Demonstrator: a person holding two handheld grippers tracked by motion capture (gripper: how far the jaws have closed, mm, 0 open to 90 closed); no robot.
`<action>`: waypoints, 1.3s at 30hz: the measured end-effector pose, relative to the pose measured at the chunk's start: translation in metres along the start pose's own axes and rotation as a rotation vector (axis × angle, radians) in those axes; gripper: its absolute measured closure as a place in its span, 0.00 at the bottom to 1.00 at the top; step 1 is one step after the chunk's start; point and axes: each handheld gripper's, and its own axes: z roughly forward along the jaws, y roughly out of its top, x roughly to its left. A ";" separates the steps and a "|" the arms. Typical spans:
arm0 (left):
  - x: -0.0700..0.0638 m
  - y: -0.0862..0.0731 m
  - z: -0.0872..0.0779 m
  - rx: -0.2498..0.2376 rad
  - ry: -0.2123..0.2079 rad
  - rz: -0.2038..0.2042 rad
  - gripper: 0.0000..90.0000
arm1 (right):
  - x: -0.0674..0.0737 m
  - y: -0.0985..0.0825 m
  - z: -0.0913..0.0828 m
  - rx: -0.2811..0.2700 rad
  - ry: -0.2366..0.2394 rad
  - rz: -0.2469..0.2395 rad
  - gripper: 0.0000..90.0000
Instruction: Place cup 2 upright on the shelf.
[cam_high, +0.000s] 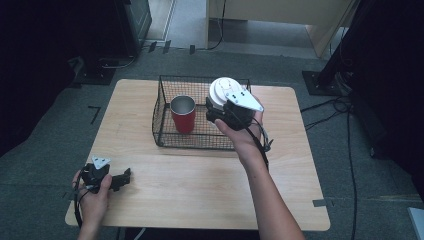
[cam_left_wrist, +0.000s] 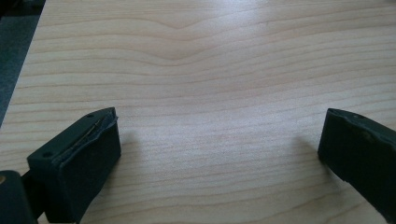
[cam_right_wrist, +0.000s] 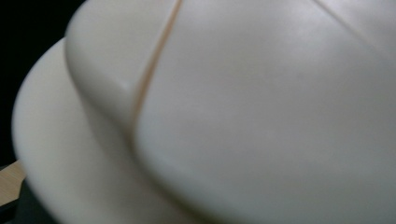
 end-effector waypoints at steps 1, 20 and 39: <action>0.000 0.000 0.000 0.000 0.000 0.000 0.00 | -0.001 0.000 0.002 0.002 0.000 0.004 0.18; 0.000 0.000 0.000 0.001 0.000 0.001 0.00 | -0.020 -0.013 0.054 0.022 -0.016 0.011 0.18; 0.000 0.000 0.000 0.002 0.000 0.002 0.00 | -0.035 -0.038 0.098 0.116 -0.019 0.000 0.18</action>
